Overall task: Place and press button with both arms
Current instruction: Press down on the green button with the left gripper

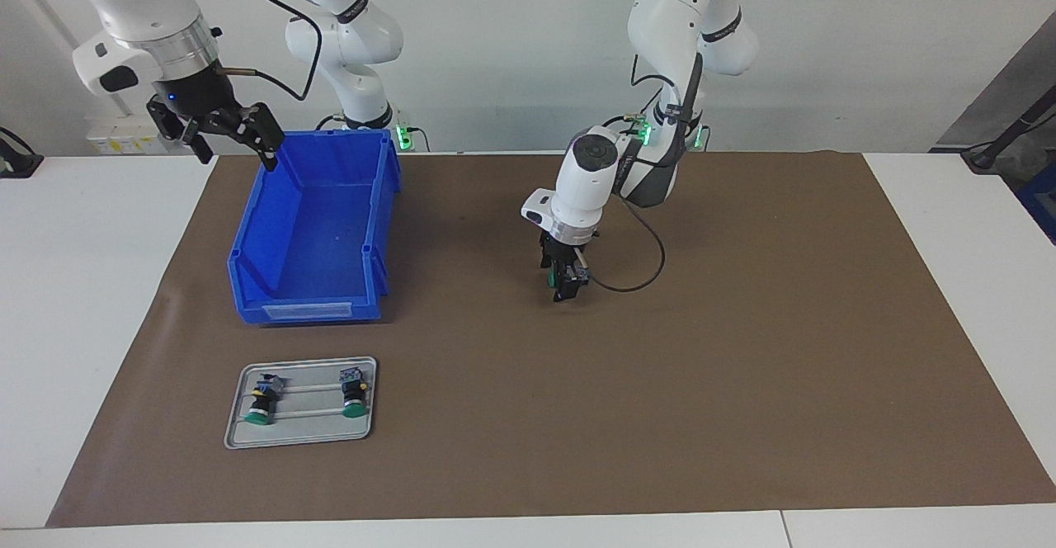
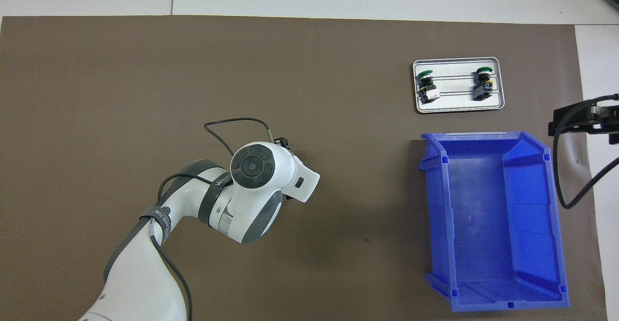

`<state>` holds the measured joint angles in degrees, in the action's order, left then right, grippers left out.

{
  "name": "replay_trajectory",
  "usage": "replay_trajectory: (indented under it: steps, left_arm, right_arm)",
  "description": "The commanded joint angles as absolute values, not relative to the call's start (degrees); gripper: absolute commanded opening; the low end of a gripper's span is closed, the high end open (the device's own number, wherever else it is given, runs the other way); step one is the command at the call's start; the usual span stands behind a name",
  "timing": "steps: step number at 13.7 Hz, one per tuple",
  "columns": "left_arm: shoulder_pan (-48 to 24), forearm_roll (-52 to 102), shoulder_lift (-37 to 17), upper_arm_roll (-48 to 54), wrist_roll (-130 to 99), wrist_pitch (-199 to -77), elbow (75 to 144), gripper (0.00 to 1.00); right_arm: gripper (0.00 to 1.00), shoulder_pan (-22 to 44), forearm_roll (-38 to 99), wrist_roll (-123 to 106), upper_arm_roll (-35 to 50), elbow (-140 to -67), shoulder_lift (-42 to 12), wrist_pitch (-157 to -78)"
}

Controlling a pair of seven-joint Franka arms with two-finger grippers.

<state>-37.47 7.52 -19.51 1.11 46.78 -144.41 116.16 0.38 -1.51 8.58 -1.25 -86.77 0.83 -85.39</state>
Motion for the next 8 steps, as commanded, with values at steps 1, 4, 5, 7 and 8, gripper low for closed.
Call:
replay_trajectory:
  steps: [1,4,5,7,8]
  left_arm:
    - [-38.8,7.6,-19.9,-0.1,47.1,-143.2,115.2,0.28]
    - [-38.5,7.6,-19.9,-0.4,47.5,-140.7,113.6,0.00]
    - [-38.5,7.6,-19.5,-0.4,47.5,-140.1,112.8,0.00]
    - [-37.9,7.6,-18.2,-0.5,47.4,-137.7,110.9,0.00]
    - [-37.4,7.6,-17.1,-0.5,47.3,-137.6,110.9,0.00]
  right_arm:
    - [1.00,0.0,-1.8,7.2,-0.9,-87.2,1.1,-85.4]
    - [1.00,0.0,-1.8,7.2,-0.9,-87.2,1.1,-85.3]
    - [1.00,-0.1,-1.8,7.2,-0.9,-87.2,1.1,-85.3]
    - [1.00,0.0,-1.8,7.2,-0.9,-87.2,1.1,-85.4]
    - [1.00,0.0,-1.8,7.3,-0.9,-87.2,1.1,-85.3]
